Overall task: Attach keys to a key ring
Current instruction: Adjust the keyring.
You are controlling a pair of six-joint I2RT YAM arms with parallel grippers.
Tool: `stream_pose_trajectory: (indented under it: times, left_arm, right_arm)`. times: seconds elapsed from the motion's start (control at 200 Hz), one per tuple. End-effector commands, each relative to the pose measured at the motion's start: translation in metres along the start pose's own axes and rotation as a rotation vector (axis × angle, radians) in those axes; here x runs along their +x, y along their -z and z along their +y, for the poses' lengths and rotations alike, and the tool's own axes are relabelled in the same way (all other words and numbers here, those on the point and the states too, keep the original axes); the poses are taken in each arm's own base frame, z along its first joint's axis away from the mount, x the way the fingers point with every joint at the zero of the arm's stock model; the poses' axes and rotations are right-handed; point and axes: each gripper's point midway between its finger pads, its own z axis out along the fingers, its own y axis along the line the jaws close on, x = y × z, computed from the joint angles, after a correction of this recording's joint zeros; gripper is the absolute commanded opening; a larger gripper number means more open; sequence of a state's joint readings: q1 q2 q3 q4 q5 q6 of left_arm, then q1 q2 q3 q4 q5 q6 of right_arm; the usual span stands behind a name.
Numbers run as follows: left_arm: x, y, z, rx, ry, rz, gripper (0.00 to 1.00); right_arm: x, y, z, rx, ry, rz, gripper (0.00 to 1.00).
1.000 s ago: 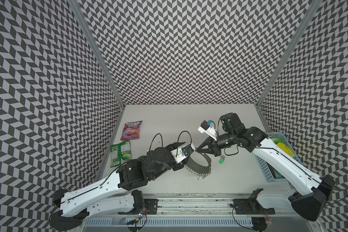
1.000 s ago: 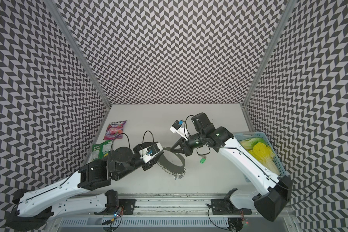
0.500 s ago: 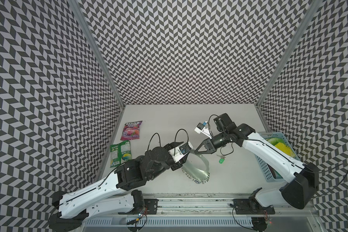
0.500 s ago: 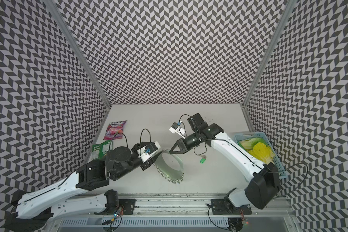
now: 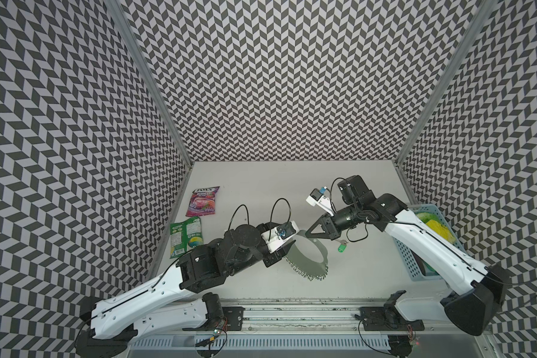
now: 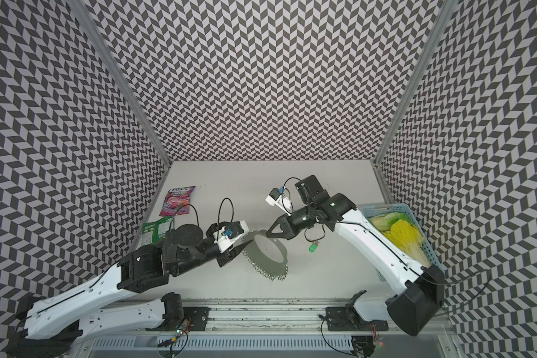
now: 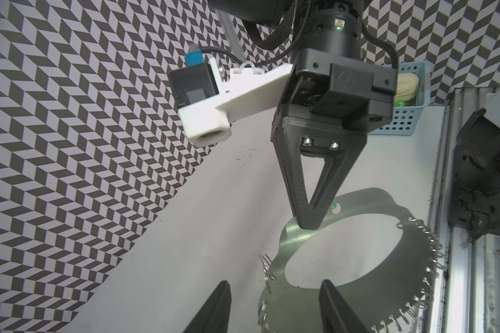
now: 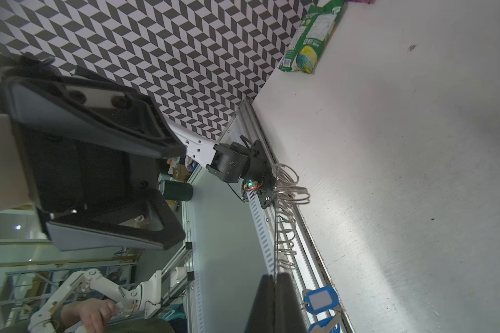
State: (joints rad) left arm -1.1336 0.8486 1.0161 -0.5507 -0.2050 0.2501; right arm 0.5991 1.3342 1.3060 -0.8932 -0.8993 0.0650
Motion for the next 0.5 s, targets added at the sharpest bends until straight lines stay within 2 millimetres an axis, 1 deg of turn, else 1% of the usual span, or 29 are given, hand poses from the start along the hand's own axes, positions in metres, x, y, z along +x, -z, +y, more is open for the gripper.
stream_pose_trajectory:
  times: [0.0, 0.155, 0.335, 0.496]
  left_arm:
    - [-0.015, 0.006, -0.002, 0.033, 0.055, -0.052, 0.53]
    - [-0.019, 0.003, -0.001, 0.025, 0.086, -0.089, 0.54]
    - [-0.015, -0.007, -0.003, 0.021, 0.100, -0.083, 0.55]
    - [-0.012, -0.014, -0.009, 0.041, 0.099, -0.079, 0.55]
  right_arm:
    - [-0.010, 0.006, 0.006, 0.002, 0.106, -0.050, 0.00]
    - [-0.008, 0.011, 0.010, 0.021, 0.152, -0.063, 0.00]
    - [-0.010, 0.017, 0.019, 0.011, 0.192, -0.087, 0.00]
    - [-0.008, 0.023, 0.031, -0.018, 0.227, -0.102, 0.00]
